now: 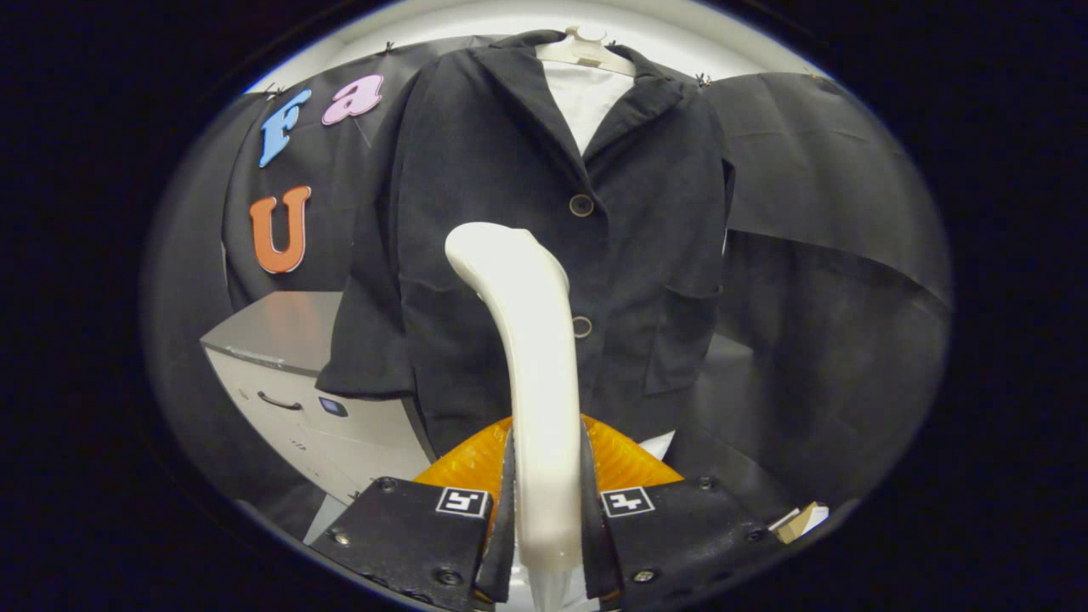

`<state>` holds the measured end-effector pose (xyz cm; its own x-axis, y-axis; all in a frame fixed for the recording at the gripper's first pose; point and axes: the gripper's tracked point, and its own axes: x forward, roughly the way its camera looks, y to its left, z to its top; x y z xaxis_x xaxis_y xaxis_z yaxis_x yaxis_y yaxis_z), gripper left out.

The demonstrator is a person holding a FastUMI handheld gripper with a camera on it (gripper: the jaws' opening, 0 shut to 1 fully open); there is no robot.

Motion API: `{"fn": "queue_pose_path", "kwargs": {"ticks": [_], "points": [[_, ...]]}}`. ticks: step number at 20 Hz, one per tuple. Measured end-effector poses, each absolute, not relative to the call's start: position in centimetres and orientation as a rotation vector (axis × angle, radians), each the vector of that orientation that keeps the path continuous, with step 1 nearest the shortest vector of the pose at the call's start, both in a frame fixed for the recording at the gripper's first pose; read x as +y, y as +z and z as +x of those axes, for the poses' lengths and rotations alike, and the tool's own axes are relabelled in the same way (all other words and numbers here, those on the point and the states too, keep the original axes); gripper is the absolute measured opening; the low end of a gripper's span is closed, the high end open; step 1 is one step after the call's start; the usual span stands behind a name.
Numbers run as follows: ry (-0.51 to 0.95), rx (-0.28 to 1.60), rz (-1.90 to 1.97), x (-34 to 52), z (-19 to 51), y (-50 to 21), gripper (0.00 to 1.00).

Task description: Iron the clothes twice with a garment steamer, once on the left side and once on the right side.

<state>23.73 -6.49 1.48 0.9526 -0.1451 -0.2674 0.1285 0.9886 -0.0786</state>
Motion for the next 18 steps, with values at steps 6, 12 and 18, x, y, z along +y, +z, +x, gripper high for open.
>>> {"fn": "queue_pose_path", "kwargs": {"ticks": [6,12,18], "points": [[-0.149,0.321,-0.062,-6.5,23.9,-1.8,0.35],[-0.153,0.372,-0.061,-6.2,24.0,-5.6,0.35],[-0.157,0.419,-0.063,-6.3,24.1,-8.7,0.35]]}}
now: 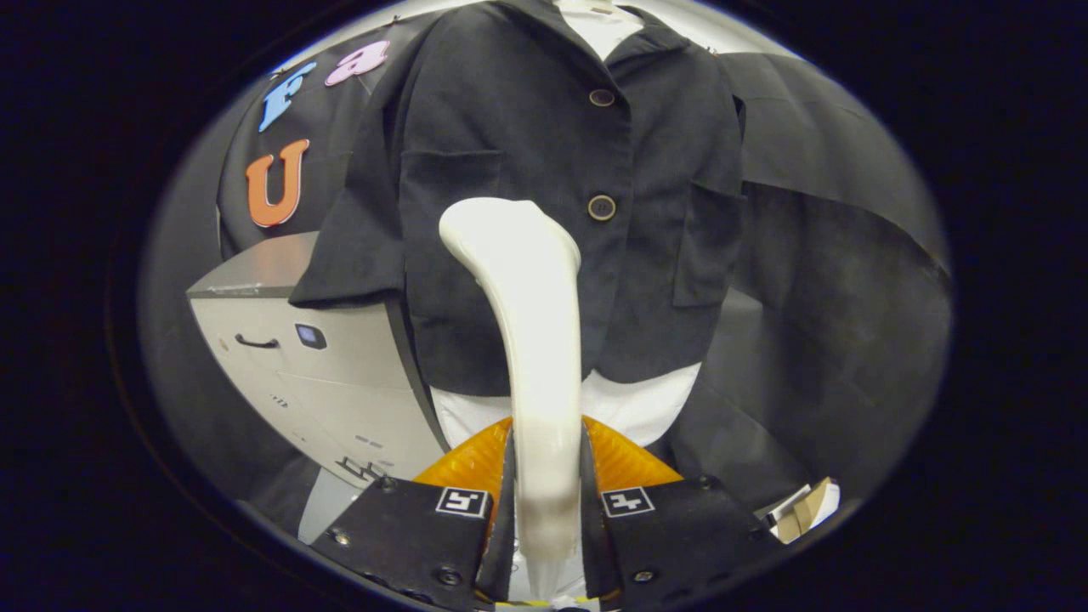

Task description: Iron the clothes twice with a garment steamer, once on the left side and once on the right side.

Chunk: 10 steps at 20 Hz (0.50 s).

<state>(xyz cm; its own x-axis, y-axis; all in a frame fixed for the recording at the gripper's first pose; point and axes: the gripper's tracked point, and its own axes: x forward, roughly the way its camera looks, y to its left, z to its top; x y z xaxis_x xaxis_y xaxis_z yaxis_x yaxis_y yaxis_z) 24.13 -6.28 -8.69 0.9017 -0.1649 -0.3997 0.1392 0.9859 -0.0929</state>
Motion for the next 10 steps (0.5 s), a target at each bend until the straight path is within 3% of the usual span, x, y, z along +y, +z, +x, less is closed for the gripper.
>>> {"fn": "queue_pose_path", "kwargs": {"ticks": [10], "points": [[-0.163,0.482,-0.062,-6.3,24.1,-13.1,0.35]]}}
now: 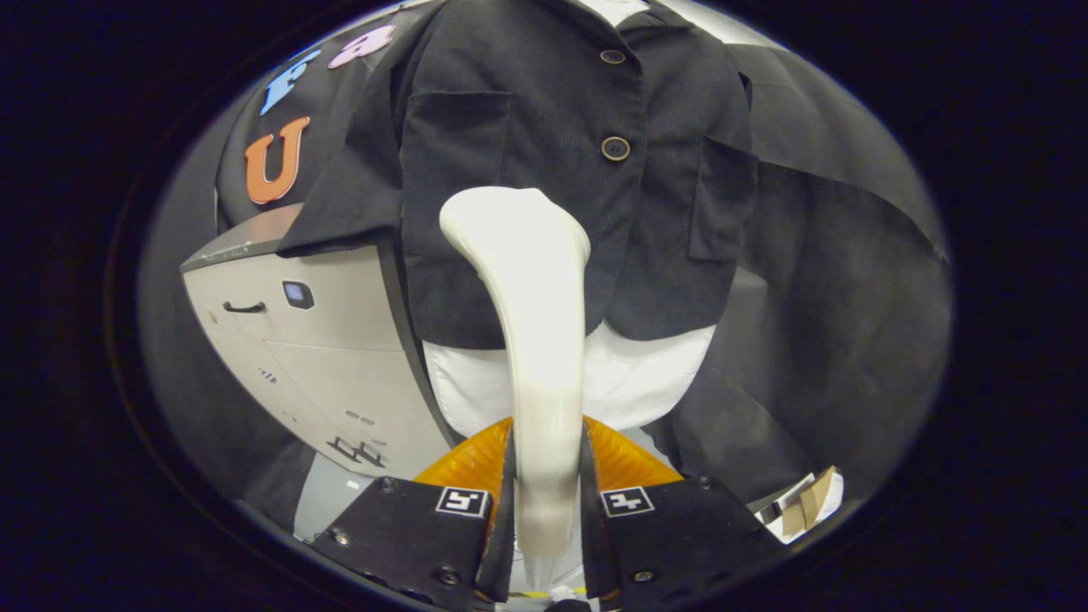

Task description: Iron the clothes twice with a garment steamer, once on the left side and once on the right side.

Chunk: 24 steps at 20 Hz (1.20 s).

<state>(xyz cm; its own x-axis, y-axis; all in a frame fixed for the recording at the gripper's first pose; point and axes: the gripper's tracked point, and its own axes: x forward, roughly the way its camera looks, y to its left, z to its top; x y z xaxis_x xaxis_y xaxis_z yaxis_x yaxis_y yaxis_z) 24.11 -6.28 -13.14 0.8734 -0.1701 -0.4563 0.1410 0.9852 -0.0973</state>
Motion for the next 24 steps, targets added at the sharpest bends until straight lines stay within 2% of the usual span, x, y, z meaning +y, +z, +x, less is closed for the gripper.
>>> {"fn": "queue_pose_path", "kwargs": {"ticks": [10,18,24], "points": [[-0.148,0.420,0.047,-8.2,20.1,-10.0,0.35],[-0.205,0.281,0.111,-15.5,16.1,-1.3,0.35],[-0.210,0.207,0.122,-18.3,16.5,4.6,0.35]]}}
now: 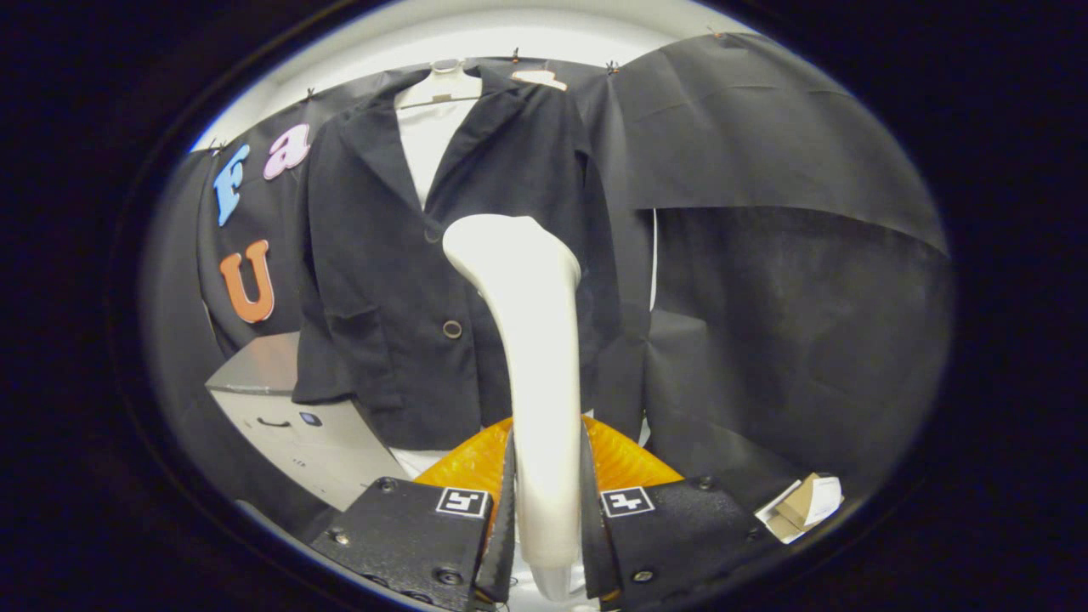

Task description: Iron the clothes twice with a garment steamer, once on the left side and once on the right side.

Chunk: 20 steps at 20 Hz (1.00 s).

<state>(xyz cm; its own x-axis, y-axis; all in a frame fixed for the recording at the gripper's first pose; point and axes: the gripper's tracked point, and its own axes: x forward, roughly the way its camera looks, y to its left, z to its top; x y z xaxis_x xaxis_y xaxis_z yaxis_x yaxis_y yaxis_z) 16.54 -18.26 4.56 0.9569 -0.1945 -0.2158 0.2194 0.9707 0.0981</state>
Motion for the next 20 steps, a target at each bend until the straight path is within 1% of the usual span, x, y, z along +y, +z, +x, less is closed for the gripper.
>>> {"fn": "queue_pose_path", "kwargs": {"ticks": [8,12,16,20], "points": [[-0.183,0.122,0.109,-19.3,20.8,12.8,0.35],[-0.188,0.098,0.090,-19.4,23.4,15.7,0.35],[-0.209,0.087,0.054,-19.0,25.2,16.9,0.35],[-0.221,0.108,0.017,-18.0,26.2,16.1,0.35]]}}
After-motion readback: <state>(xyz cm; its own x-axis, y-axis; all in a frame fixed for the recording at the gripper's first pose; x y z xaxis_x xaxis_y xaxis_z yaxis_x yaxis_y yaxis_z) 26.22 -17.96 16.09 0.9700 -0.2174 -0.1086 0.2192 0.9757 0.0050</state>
